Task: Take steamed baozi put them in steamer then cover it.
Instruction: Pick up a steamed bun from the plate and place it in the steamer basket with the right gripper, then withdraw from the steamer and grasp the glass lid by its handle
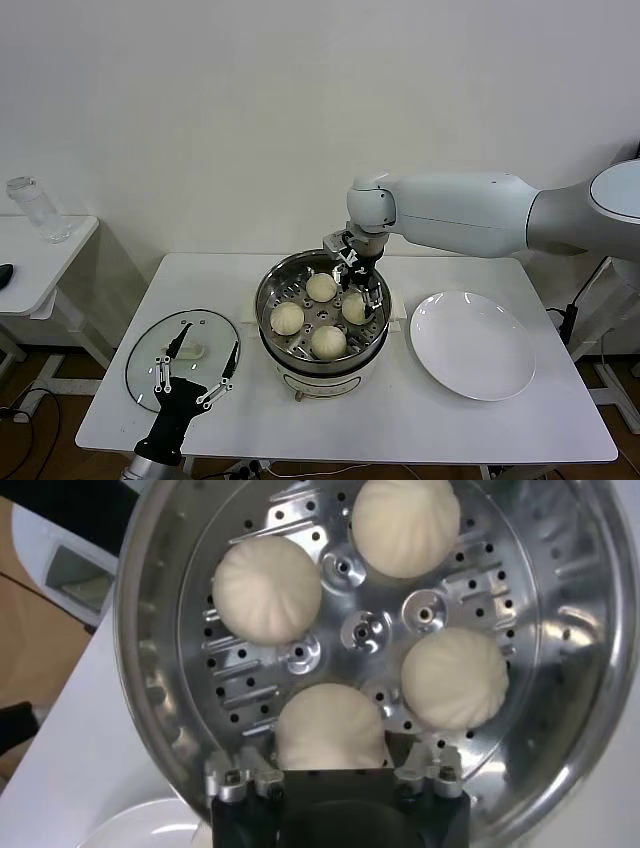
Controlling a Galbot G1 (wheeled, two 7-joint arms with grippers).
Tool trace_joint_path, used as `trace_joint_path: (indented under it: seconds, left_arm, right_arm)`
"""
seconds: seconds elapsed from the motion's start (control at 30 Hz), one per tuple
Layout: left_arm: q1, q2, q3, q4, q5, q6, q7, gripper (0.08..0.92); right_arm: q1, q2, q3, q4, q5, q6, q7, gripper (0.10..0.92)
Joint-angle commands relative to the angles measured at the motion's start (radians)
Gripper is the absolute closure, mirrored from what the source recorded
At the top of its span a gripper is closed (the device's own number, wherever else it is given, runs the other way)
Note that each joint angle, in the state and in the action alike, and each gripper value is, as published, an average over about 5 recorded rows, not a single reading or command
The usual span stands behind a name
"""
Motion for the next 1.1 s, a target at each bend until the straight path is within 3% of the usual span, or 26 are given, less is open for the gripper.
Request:
trace_joint_path:
  seconds: [0.03, 0.17, 0.27, 0.5, 0.67, 0.87, 1.1]
  left_arm:
    - [-0.002, 0.002, -0.001, 0.002, 0.001, 0.004, -0.003, 0.177]
    - [-0.012, 0.002, 0.000, 0.001, 0.015, 0.010, -0.008, 0.177]
    - [-0.024, 0.004, -0.002, 0.006, 0.049, 0.014, -0.023, 0.177]
    - [-0.059, 0.019, 0.011, 0.004, 0.255, 0.102, -0.180, 0.177]
    - [-0.093, 0.019, 0.030, 0.014, 0.354, 0.164, -0.252, 0.177]
    - [-0.100, 0.024, 0.037, 0.032, 0.441, 0.191, -0.298, 0.177]
    - [-0.110, 0.016, 0.001, 0.085, 0.540, 0.177, -0.302, 0.177]
  right_arm:
    - [0.009, -0.038, 0.037, 0.044, -0.016, 0.004, 0.008, 0.203]
    - [0.007, -0.145, 0.144, 0.131, -0.019, 0.018, 0.031, 0.203]
    - [-0.035, -0.245, 0.273, 0.190, -0.013, 0.058, 0.167, 0.203]
    - [-0.212, -0.469, 0.468, 0.348, 0.092, 0.183, 1.045, 0.203]
    - [-0.507, -0.539, 0.758, 0.359, 0.098, 0.307, 1.367, 0.203]
    - [-0.994, -0.529, 1.227, 0.387, 0.023, 0.383, 1.460, 0.203]
    - [-1.486, -0.371, 1.712, 0.387, -0.130, 0.470, 1.448, 0.203]
